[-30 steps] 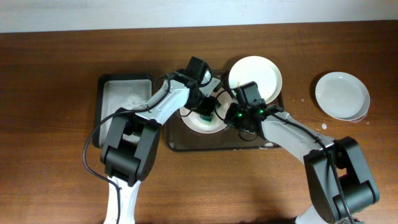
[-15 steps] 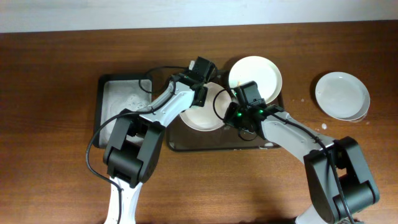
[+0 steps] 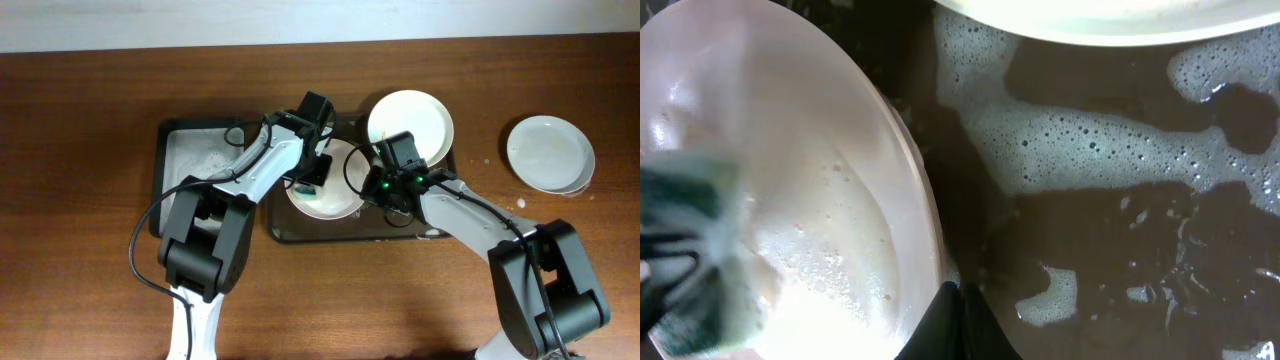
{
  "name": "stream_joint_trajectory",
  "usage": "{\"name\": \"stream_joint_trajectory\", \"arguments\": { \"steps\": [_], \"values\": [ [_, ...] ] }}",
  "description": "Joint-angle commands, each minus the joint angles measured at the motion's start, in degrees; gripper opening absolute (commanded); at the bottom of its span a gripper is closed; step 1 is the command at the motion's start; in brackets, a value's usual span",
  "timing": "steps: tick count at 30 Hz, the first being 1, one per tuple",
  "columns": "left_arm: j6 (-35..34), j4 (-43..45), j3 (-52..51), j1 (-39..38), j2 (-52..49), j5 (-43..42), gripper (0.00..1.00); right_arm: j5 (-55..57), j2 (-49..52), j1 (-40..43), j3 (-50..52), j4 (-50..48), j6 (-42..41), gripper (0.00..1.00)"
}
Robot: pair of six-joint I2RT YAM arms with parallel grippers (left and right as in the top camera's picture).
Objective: Clean dirty plates on tray and stack at the side
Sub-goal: 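Wipe the plate rim with the sponge while right gripper holds it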
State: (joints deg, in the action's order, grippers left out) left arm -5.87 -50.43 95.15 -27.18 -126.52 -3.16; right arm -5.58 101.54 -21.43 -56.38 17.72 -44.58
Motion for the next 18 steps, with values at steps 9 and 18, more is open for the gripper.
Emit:
{"name": "stream_joint_trajectory", "arguments": {
  "steps": [9, 18],
  "values": [
    [2.29, -2.49, -2.23, 1.70, -3.13, -10.60, 0.00, -11.98, 0.11, 6.71, -0.15, -4.48, 9.05, 0.44],
    [2.29, -2.80, -2.23, 1.70, -3.13, -10.62, 0.00, -16.44, 0.57, 7.65, -0.09, -6.82, 14.32, 0.44]
  ]
}}
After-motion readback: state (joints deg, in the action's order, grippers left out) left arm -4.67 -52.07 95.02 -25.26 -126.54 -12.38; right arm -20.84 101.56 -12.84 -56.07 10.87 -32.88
